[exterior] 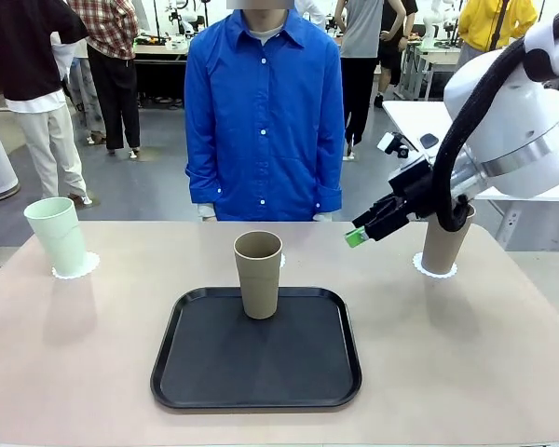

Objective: Place coasters on the table and set cups on them.
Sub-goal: Take one Reusable plastic cup from the Flat Tray and place it on a coaster set by the human.

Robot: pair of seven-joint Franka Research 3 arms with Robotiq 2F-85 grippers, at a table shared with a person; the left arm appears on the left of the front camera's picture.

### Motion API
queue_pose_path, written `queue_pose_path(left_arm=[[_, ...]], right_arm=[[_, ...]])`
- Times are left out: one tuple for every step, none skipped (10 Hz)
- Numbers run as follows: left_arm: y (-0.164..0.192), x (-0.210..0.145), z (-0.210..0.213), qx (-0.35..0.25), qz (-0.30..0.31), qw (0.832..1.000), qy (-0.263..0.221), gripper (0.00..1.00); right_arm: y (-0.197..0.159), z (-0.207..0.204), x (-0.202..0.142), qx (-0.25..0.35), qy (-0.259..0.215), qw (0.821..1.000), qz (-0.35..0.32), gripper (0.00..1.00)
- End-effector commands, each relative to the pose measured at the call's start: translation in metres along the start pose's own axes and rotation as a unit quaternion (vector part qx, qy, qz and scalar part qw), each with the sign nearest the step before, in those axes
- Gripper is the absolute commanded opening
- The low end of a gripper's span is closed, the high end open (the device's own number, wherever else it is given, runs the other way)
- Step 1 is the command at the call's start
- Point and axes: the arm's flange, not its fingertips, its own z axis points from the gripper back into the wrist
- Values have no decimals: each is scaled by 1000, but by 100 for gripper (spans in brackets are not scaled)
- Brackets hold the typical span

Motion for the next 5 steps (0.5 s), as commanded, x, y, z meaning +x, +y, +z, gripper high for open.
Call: queue_pose_path(left_arm=[[-2, -1, 2, -2, -4, 1000, 1, 100], [-2, -1, 2, -2, -4, 1000, 1, 100], [-2, -1, 2, -2, -4, 1000, 1, 100], [-2, -1, 2, -2, -4, 1000, 1, 100], [-2, -1, 2, -2, -4, 1000, 1, 100]], right_arm=[[-5, -23, -27, 28, -56, 997, 47, 100], [-7, -34, -37, 38, -74, 994, 65, 100], [-13, -44, -47, 38, -89, 992, 75, 100], [-21, -56, -57, 67, -114, 988, 80, 100], [-28, -67, -66, 83, -123, 983, 104, 100]])
